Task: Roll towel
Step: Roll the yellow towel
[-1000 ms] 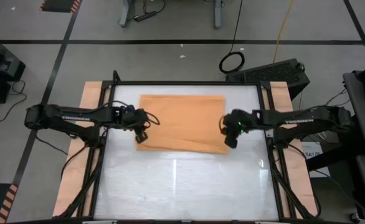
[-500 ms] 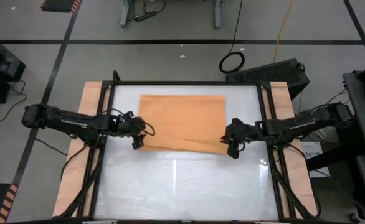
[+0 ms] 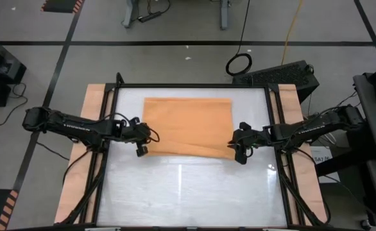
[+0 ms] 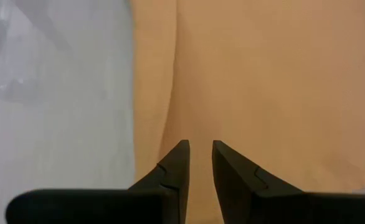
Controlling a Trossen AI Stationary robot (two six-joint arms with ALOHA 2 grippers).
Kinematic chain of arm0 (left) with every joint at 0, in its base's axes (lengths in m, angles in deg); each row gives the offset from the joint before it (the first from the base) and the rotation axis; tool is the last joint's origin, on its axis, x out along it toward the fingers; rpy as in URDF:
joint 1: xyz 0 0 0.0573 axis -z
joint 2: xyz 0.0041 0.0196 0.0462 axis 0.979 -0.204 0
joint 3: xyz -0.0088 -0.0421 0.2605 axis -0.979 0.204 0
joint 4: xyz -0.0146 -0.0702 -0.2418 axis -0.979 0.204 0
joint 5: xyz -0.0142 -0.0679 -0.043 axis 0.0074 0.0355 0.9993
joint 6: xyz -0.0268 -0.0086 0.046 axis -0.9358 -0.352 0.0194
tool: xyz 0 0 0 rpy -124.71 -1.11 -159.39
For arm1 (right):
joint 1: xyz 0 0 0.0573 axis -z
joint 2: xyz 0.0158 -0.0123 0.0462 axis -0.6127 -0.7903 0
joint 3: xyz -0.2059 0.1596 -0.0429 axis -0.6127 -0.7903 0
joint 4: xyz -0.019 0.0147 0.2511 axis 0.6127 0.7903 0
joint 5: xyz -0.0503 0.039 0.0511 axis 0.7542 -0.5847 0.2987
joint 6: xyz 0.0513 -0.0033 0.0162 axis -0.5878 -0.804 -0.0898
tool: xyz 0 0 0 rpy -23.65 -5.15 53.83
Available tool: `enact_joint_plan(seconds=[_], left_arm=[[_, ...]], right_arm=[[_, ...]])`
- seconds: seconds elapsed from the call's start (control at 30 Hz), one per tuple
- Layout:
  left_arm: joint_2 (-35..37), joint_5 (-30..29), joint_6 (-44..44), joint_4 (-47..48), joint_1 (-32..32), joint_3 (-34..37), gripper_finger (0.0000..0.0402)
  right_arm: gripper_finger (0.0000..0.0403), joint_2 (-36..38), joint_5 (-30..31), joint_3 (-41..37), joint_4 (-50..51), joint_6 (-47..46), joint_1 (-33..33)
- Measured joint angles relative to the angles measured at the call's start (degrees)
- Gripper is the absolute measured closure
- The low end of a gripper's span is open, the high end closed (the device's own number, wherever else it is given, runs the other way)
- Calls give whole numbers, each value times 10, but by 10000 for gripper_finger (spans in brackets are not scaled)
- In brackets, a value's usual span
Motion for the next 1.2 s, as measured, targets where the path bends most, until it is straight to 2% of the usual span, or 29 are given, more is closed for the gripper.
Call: enact_joint_plan(seconds=[0.07,0.33,0.47,0.7,0.8,0.93,1.03,1.2], left_arm=[[0,-2,2,-7,6,0,388],[0,-34,-4,-7,25,0,390],[0,-39,-14,-8,26,0,391],[0,-40,-14,-12,26,0,392],[0,-40,-14,-14,26,0,392],[0,-40,-15,-16,29,0,392],[0,-40,-15,-17,31,0,392],[0,-40,-15,-18,32,0,392]], right_arm=[[342,0,-19,0,13,7,0],[334,15,-117,0,89,-25,-25],[300,15,-110,0,91,-61,-55],[212,10,-17,0,99,-98,-86],[193,-3,-9,0,92,-99,-90],[192,-24,-21,0,69,-95,-90],[206,-39,-25,1,54,-87,-91],[265,-63,-24,1,54,-86,-91]])
